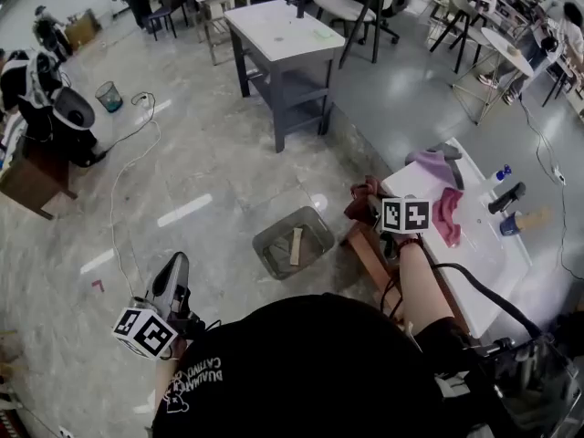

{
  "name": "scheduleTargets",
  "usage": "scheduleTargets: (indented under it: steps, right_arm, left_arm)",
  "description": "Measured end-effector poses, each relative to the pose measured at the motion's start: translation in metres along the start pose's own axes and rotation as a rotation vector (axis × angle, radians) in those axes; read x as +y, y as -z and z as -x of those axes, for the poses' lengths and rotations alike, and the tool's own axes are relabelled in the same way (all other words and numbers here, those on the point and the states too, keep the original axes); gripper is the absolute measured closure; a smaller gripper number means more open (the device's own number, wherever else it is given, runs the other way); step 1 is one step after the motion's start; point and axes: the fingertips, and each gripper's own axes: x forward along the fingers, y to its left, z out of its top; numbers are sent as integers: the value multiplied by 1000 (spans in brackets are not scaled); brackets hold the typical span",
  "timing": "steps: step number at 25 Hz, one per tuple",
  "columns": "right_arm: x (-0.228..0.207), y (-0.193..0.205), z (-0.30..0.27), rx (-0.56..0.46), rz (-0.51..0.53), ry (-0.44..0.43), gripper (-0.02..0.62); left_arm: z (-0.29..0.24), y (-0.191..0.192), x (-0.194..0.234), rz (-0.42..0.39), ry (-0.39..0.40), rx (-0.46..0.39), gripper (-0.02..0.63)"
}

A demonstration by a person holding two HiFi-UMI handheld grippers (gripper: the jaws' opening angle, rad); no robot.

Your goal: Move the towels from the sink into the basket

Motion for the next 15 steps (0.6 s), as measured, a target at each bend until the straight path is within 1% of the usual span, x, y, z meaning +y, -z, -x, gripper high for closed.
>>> scheduleTargets:
  steps: [5,10,15]
  right_arm:
    - [51,6,3,-4,73,-38,532]
    - [103,12,12,-22,116,-103,532]
    - [145,24,14,-7,160,-161,532]
  left_arm:
    - [12,0,22,0,19,29,601]
    - [31,0,42,23,11,32,603]
    - [42,4,53,44,-1,35,601]
